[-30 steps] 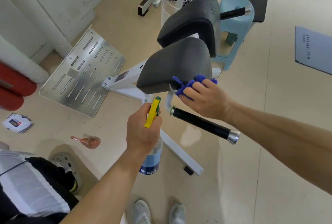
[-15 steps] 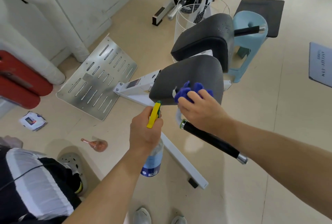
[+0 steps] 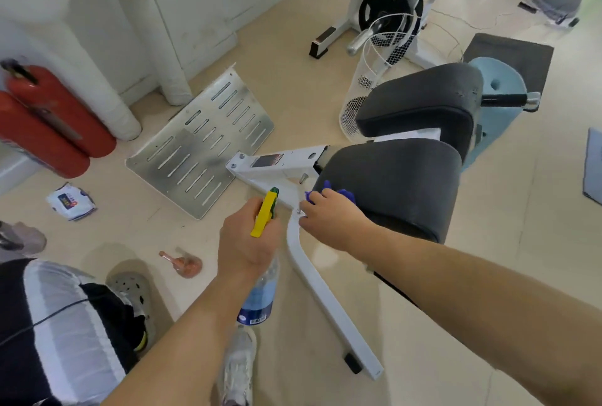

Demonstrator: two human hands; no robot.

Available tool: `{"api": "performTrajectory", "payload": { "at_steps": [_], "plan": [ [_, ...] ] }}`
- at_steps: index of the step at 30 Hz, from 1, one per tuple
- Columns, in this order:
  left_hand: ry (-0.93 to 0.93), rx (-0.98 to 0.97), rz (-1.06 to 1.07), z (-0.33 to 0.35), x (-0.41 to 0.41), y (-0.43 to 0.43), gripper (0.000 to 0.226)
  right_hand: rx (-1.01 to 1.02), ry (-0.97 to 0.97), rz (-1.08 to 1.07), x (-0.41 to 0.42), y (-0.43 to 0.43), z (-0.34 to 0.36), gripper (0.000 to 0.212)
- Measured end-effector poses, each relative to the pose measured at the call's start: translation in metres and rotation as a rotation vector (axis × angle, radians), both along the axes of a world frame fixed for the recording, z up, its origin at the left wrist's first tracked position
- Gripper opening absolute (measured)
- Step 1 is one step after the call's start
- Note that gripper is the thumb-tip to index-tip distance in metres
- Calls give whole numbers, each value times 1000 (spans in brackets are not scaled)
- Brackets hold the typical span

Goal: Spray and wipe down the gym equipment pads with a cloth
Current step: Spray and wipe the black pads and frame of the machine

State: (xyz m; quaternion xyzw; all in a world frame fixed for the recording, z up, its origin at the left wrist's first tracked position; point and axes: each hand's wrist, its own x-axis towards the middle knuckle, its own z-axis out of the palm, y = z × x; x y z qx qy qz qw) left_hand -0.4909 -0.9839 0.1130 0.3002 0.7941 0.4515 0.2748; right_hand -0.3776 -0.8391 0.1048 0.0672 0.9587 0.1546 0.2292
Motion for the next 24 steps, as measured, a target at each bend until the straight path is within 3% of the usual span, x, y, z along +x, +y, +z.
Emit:
{"api": "performTrajectory", "payload": {
  "at_steps": [4,8,12,19,24],
  "plan": [
    [-15,-2,-49,-17,-42,8,42,116,-122,-52,-47,11,-29,18],
    [-49,-59,-115,-31,-80,26,52,147,-295,-311,-101,35,-56,19],
    [-78,-65,-183,-52,-107,48,21,161,-429,-551,-133,79,-71,18],
    [-88,-31,-296,-76,-121,88,10,222,-379,-834,-137,163,-53,13],
    [-108,-13,-311,-62,-128,113,15,17,-303,-738,-113,151,-47,7]
  ]
}}
